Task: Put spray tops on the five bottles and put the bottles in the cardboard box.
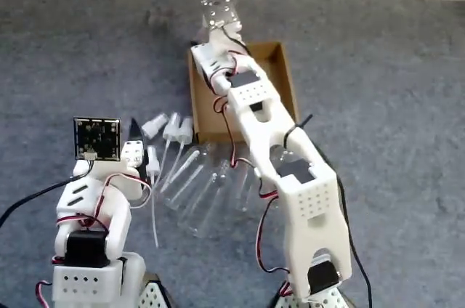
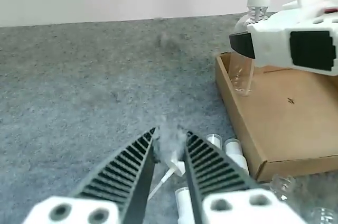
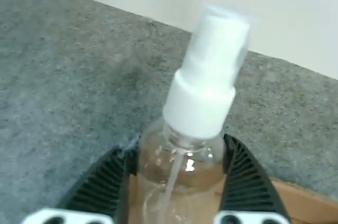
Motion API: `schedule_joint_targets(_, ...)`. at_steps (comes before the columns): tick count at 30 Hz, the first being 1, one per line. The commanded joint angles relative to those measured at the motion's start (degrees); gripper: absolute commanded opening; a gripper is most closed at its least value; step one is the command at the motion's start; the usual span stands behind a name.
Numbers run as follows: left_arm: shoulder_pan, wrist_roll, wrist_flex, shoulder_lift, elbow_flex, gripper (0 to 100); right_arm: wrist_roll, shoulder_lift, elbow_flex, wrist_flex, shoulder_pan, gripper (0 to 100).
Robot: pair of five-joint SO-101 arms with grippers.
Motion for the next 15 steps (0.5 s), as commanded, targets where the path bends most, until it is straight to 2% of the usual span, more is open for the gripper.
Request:
schedule_joint_targets(1, -0.75, -0.35, -1.49, 0.04, -0.13, 1, 0.62, -2.15, -2.68, 0.4, -0.84, 14.0)
schedule_joint_targets(7, -0.75, -0.35, -1.49, 0.04, -0.13, 1, 5.27, -2.07, -2.68, 2.77, -1.89, 24.1)
schedule_joint_targets(15, -0.75, -0.35, -1.49, 0.04, -0.13, 1, 5.45, -2.07, -3.21, 3.21, -2.33, 25.0)
